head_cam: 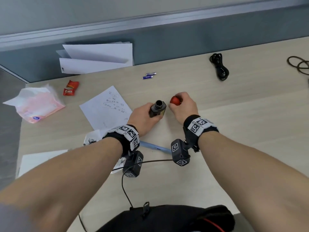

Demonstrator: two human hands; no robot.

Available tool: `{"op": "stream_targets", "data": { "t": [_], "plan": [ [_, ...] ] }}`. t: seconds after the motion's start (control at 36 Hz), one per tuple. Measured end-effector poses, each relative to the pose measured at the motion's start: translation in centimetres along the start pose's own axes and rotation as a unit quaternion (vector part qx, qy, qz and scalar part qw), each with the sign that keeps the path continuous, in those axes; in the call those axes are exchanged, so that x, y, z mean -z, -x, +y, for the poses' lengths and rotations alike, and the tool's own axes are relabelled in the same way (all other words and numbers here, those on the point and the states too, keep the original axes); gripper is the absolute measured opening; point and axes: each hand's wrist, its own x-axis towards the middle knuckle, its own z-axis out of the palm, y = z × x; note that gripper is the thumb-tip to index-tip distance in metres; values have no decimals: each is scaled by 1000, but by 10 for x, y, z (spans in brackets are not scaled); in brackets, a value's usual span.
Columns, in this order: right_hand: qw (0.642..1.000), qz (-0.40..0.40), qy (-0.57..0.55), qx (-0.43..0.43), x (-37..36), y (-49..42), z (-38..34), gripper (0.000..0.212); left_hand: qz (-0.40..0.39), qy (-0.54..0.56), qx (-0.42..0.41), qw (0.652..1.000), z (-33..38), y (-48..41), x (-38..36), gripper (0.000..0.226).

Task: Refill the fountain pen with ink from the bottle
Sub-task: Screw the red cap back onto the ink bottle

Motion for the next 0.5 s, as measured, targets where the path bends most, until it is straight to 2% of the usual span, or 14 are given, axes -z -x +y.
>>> {"op": "stream_targets", "data": {
  "t": [0.22,0.36,0.5],
  "plan": [
    [993,-87,-35,71,-11,8,-13,39,0,-57,48,997,-14,0,6,30],
    [987,-123,19,101,-11,11,-8,44,-32,-80,51,995,-14,2,-7,26],
    [980,-164,54,97,-14,18,5,43,-76,-115,46,989,-19,3,-25,22]
  ]
}}
